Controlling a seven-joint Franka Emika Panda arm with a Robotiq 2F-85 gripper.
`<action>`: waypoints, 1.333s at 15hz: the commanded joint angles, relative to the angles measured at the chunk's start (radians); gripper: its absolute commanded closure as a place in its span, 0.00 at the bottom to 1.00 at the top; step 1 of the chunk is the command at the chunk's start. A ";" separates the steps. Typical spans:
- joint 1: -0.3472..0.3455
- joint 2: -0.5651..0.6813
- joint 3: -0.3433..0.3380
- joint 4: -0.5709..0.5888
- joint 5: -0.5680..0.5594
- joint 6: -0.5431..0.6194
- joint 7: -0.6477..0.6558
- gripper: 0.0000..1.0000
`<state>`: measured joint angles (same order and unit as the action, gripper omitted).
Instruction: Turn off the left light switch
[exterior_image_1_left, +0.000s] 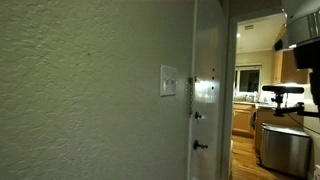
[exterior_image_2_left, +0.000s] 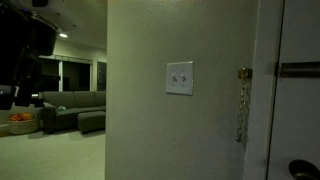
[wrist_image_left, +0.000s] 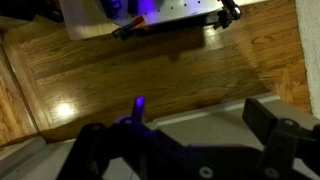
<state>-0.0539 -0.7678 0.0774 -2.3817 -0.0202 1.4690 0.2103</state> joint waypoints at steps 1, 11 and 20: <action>0.004 0.001 -0.003 0.002 -0.002 -0.002 0.002 0.00; 0.004 0.001 -0.003 0.002 -0.002 -0.002 0.002 0.00; 0.006 0.073 -0.005 0.010 0.003 0.072 0.000 0.00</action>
<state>-0.0536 -0.7364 0.0774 -2.3816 -0.0199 1.4942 0.2103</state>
